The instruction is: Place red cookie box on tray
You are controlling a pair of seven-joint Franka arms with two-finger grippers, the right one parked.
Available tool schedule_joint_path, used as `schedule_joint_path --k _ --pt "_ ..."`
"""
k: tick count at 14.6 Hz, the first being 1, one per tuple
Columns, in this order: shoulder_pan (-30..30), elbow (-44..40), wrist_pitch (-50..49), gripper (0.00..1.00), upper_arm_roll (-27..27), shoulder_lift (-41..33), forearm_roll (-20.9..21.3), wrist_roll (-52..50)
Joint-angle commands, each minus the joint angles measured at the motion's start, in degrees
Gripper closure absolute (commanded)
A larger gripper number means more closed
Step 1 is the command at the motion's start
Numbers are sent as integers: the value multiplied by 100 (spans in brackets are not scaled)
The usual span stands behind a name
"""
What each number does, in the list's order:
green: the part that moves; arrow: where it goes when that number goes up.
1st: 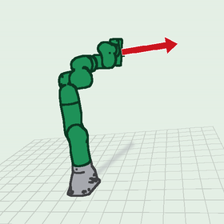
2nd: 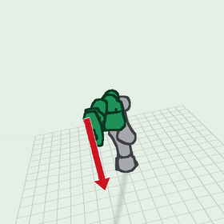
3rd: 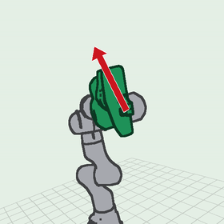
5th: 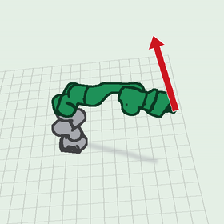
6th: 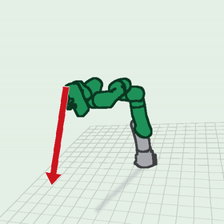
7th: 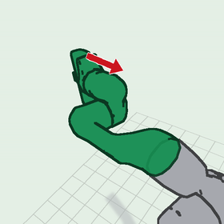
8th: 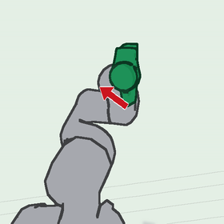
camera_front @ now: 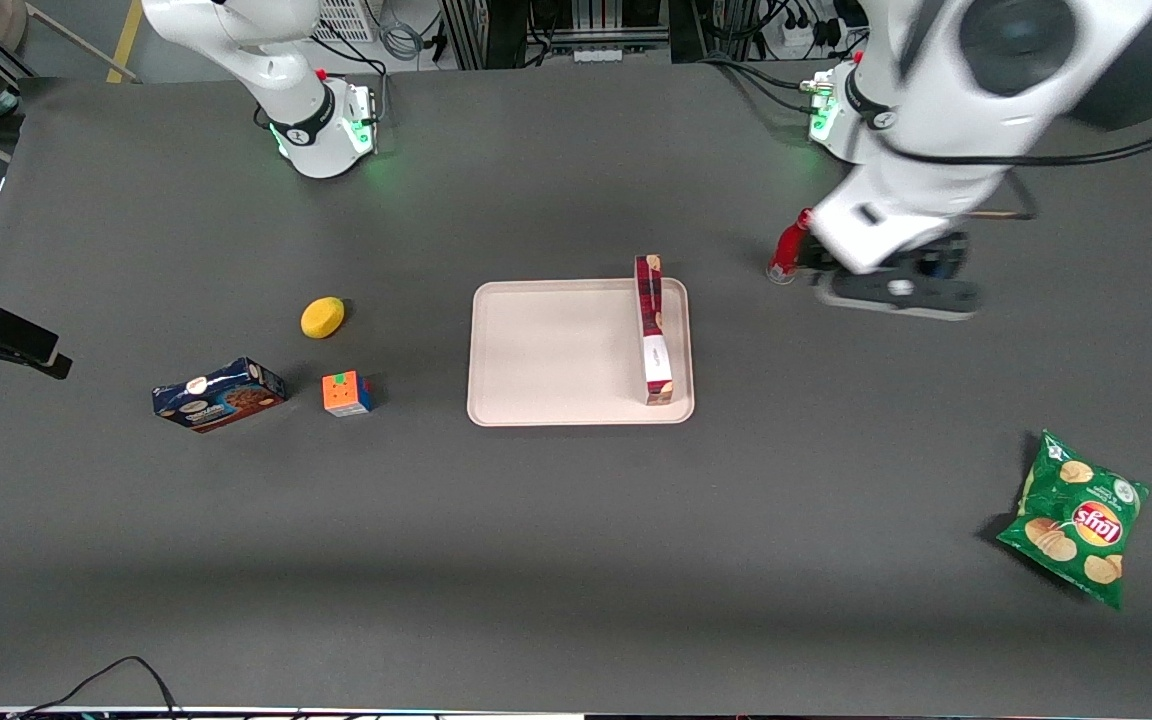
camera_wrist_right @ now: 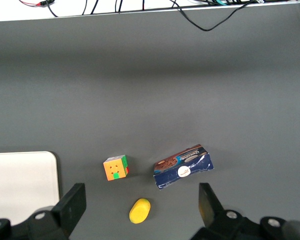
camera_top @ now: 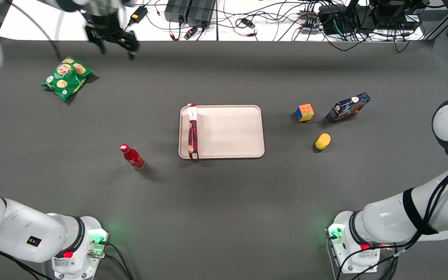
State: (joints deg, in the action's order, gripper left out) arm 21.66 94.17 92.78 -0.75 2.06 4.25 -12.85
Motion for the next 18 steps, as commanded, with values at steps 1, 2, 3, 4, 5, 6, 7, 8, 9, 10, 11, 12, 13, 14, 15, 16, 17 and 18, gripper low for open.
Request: schedule_joint_path --k 1,2,3,4,5,6,7,8,9,10,11,12,13,14,15,16,17,18 --pt "67 602 126 0 698 -591 -99 195" --pt "67 698 135 0 874 -680 -91 195" --pt "67 847 196 0 1084 -785 -91 265" --pt "67 1092 379 0 1243 -917 -82 483" --pt "58 1495 738 0 1375 -1092 -82 590" --pt "66 1708 942 0 1463 -1163 -82 591" --pt "67 1727 970 0 1473 -1155 -90 556" --pt "67 1702 1005 0 1482 -1129 -117 521" --pt "67 1640 1014 0 1482 -1085 -160 494" --pt "58 1561 1014 0 1517 -1015 -161 494" --pt "58 1500 997 0 1674 -928 -143 511" --pt "66 1473 996 0 1788 -857 -108 555" --pt "49 1473 1014 0 1885 -839 -73 608" --pt "49 1481 997 0 1999 -830 -73 704" --pt "58 1482 970 0 2009 -830 -73 775" --pt "49 1482 953 0 1992 -839 -73 784" --pt "49 1482 953 0 1991 -839 -73 793" --pt "-29 1482 953 0 1965 -839 -82 793"
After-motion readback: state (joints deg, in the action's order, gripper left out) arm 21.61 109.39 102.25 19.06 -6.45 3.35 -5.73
